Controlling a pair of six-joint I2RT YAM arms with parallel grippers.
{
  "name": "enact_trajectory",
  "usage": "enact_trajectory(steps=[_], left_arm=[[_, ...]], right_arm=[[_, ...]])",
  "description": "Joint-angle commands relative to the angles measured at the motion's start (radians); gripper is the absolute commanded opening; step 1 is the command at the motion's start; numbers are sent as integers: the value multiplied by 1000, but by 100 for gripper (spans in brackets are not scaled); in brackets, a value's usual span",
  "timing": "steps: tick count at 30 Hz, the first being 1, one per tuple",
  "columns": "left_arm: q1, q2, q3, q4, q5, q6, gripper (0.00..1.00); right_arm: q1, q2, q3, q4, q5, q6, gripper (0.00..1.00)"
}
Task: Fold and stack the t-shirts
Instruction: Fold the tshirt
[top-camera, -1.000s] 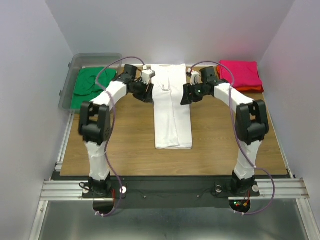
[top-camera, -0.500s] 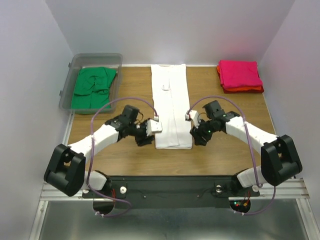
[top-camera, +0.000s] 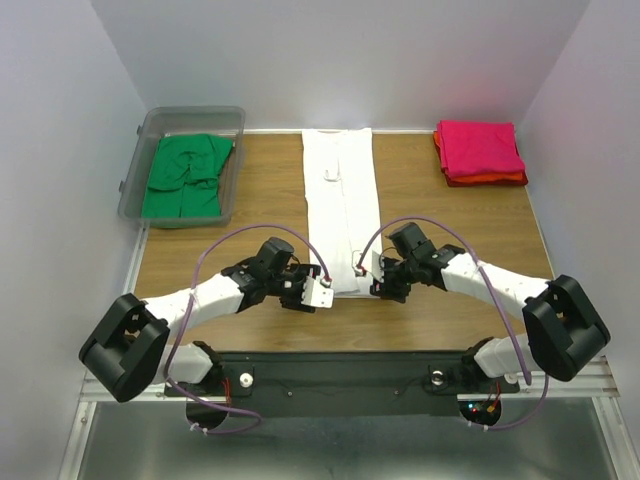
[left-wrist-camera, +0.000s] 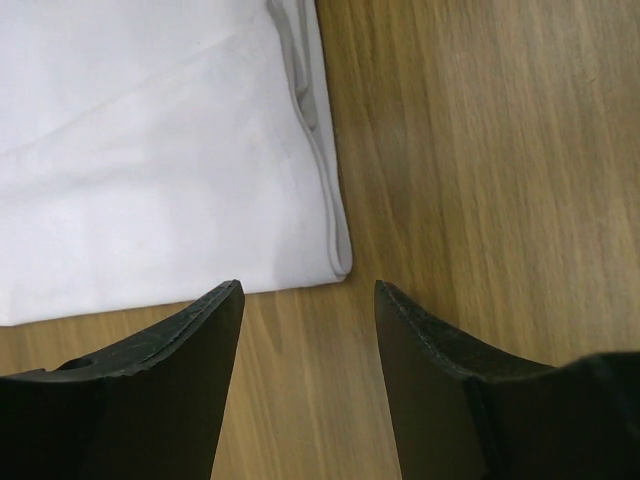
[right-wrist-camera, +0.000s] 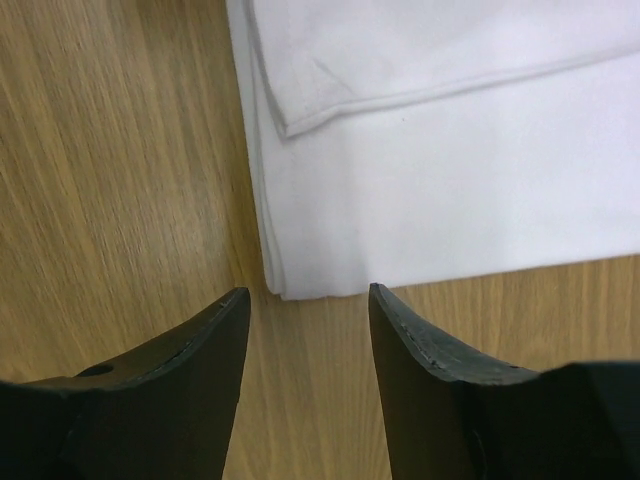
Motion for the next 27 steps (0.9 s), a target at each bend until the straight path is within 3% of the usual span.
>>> enact_trajectory(steps=[1, 5, 11, 18, 22, 24, 27], left_arm=[[-22, 26, -12, 107, -13, 48, 66], [-48, 80, -1, 122, -38, 46, 61], [-61, 139, 30, 65, -81, 71, 47], [-62, 137, 28, 39, -88, 40, 16], [-62, 86, 25, 22, -72, 2, 5], [-62, 60, 30, 16, -58, 0, 0], [-62, 14, 41, -33, -35, -26, 0]], right_arm=[[44, 21, -9, 68, 13, -74, 55], [69, 40, -24, 71, 16, -89, 47], [74, 70, -60, 87, 34, -117, 38], [74, 78, -78, 111, 53, -115, 13], [74, 41, -66, 90, 50, -75, 1], [74, 18, -58, 64, 47, -71, 1], [75, -17, -38, 16, 34, -46, 1]])
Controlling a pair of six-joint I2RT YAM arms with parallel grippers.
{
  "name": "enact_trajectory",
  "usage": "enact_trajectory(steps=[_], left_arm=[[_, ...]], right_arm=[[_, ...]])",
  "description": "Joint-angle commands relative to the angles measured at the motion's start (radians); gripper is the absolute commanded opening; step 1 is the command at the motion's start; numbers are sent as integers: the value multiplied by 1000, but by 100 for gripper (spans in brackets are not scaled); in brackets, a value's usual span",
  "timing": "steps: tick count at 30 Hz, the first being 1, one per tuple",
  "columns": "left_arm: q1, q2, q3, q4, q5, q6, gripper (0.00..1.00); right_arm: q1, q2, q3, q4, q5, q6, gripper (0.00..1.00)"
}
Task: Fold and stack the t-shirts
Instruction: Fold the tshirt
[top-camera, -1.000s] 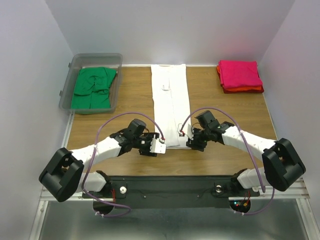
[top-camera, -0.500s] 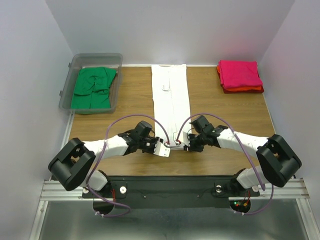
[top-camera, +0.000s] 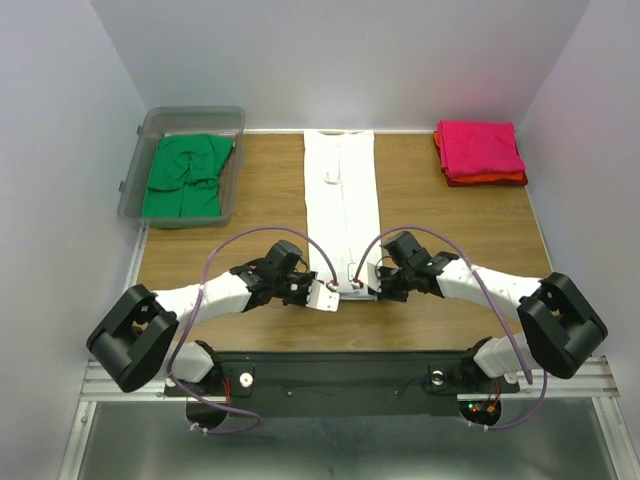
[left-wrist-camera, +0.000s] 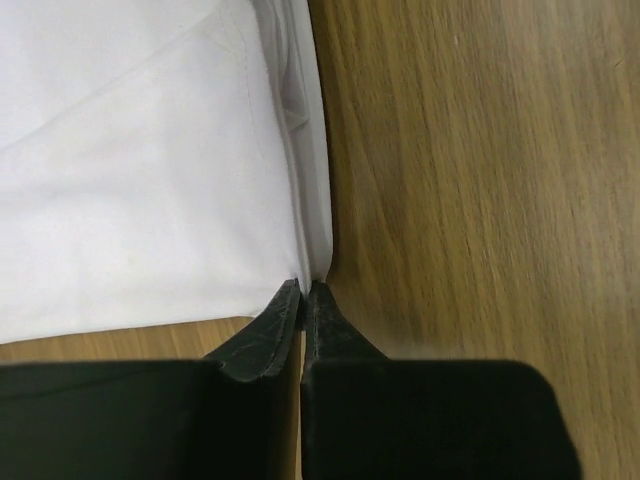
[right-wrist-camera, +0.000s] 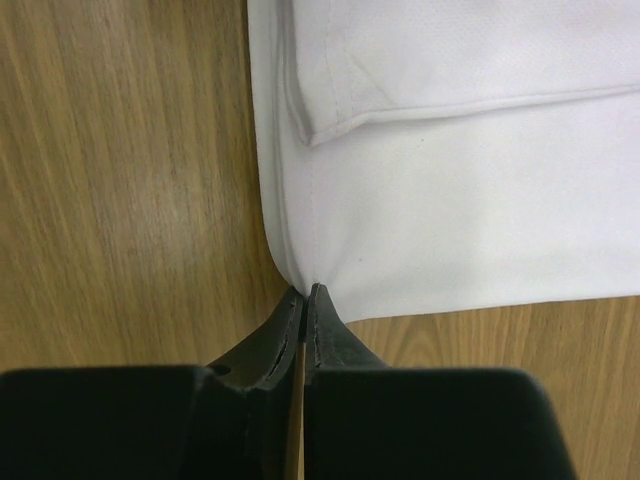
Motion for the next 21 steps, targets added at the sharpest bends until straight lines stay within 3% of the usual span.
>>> enact_trajectory(steps=[1, 12, 14, 21], left_arm=[[-5, -91, 28, -69, 53, -47, 0], [-7, -276, 71, -287, 214, -158, 0], [-4, -284, 110, -295, 210, -217, 0], [108, -145, 274, -359, 252, -191, 0]], right_arm=[[7, -64, 18, -81, 4, 43, 1], [7, -291, 87, -305, -19, 142, 1], [7, -293, 118, -310, 17, 145, 1], [-66, -132, 256, -291, 41, 71, 1]])
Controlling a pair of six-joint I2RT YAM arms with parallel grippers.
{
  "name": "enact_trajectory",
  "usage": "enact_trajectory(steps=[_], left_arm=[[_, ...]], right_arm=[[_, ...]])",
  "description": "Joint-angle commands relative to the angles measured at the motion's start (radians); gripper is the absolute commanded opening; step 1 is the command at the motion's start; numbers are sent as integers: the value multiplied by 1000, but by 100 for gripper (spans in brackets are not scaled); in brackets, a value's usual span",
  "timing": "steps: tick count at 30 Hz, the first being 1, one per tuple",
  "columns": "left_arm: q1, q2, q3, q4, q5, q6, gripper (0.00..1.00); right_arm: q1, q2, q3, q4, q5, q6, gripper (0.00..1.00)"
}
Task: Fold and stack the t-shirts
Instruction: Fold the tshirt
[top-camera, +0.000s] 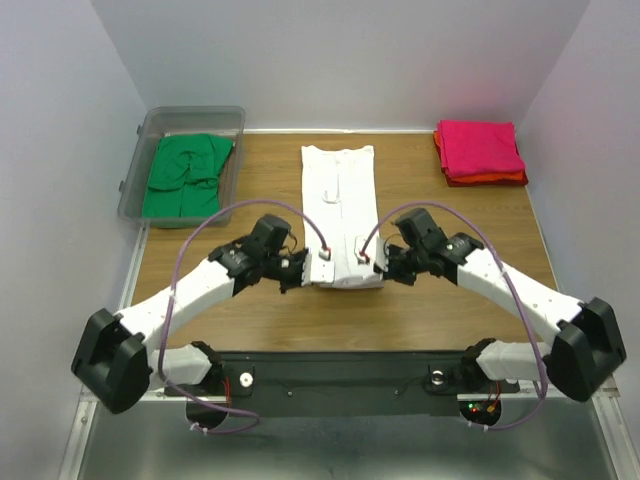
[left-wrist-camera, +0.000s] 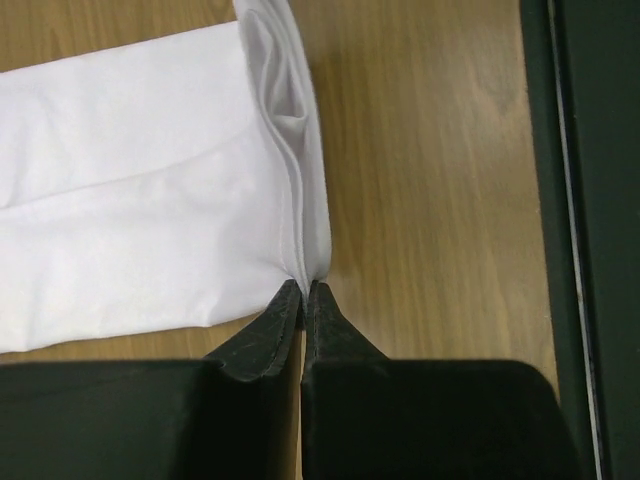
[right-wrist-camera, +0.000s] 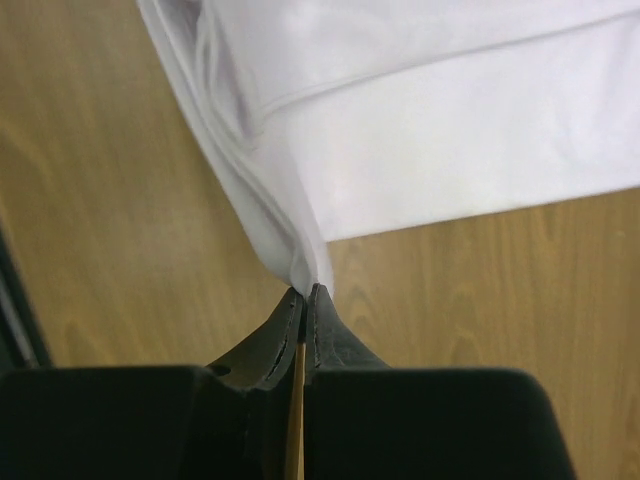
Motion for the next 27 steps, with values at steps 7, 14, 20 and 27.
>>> enact_trajectory(steps=[7, 14, 20, 27], left_arm=[[213, 342, 375, -67, 85, 75, 0], [319, 588, 639, -147, 117, 161, 0], [365, 764, 803, -192, 119, 201, 0], [414, 885, 892, -170, 125, 178, 0]], right_arm=[[-177, 315, 328, 25, -28, -144, 1], [-257, 553, 514, 34, -64, -187, 1], [-294, 722, 660, 41, -86, -207, 1], [-320, 855, 803, 50, -92, -190, 1]])
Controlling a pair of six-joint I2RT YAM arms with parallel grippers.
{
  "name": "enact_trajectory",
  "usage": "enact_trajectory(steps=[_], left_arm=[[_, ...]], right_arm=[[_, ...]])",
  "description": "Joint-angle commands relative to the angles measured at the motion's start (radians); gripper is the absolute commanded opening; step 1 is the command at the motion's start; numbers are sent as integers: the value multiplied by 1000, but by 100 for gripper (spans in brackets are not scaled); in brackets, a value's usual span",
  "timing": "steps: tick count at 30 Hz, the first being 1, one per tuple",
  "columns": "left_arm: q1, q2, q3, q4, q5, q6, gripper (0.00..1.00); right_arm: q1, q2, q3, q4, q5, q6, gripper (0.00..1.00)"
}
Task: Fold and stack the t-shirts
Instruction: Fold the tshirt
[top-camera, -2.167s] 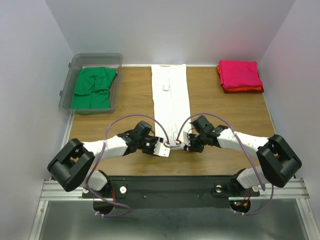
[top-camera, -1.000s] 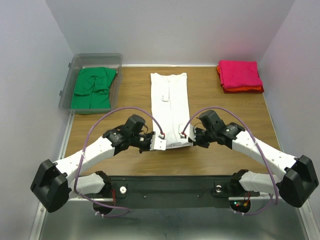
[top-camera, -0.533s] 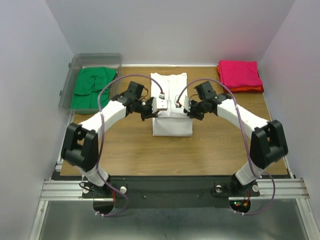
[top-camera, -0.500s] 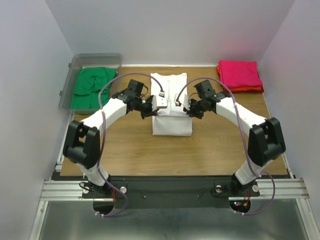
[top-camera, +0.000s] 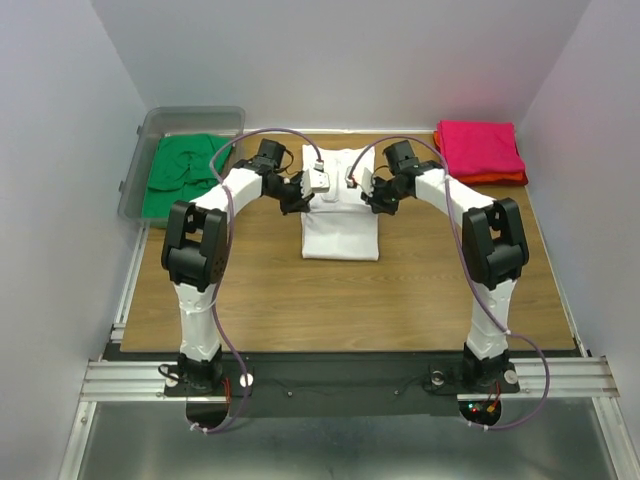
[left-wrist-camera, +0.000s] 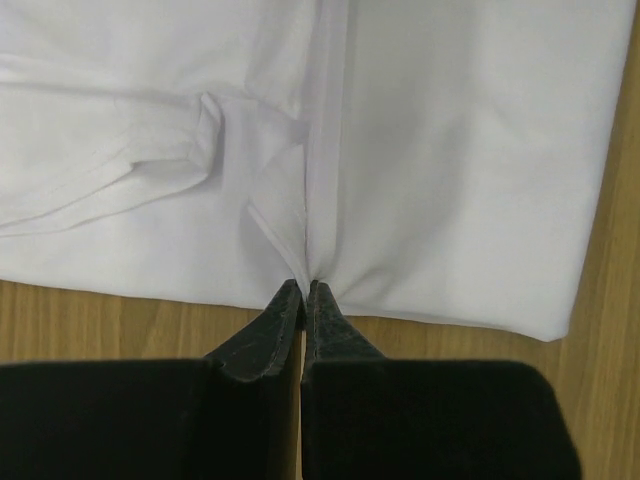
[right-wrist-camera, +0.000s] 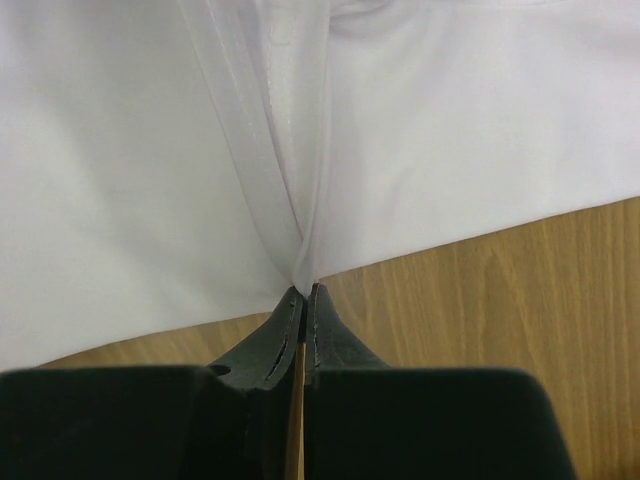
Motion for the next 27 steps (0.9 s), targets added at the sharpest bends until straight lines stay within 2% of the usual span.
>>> enact_trajectory(steps=[1, 3, 7, 8, 9, 10, 11, 12, 15, 18, 22, 24, 27], left_arm=[[38, 29, 80, -7, 19, -2, 0], [43, 47, 97, -1, 2, -6, 4], [44, 105, 164, 14, -20, -52, 17], [44, 115, 172, 28, -27, -76, 20], [44, 122, 179, 36, -46, -93, 22], [47, 133, 192, 49, -53, -111, 29], [49, 138, 201, 48, -60, -133, 33], [50, 139, 209, 46, -76, -145, 45], [64, 110, 230, 43, -86, -186, 59], [96, 58, 210, 68, -57, -249, 60], [110, -133, -13, 127, -32, -220, 60], [104, -216, -99, 143, -1, -204, 59], [87, -246, -190, 157, 29, -208, 50]], right_arm=[[-15, 33, 90, 23, -15, -1, 1], [-15, 53, 108, 23, -9, 12, 1], [-15, 105, 142, 47, 32, 42, 6], [-16, 111, 150, 57, 39, 65, 10], [-16, 117, 166, 64, 48, 79, 25], [-16, 125, 179, 71, 52, 109, 32], [-18, 125, 188, 72, 59, 123, 37], [-19, 122, 193, 75, 66, 133, 42], [-41, 94, 203, 89, 94, 165, 47], [-61, 30, 206, 89, 86, 229, 48], [-64, -125, 67, 86, 11, 258, 42], [-41, -188, -23, 83, -9, 266, 33], [-10, -216, -94, 81, -18, 294, 23]])
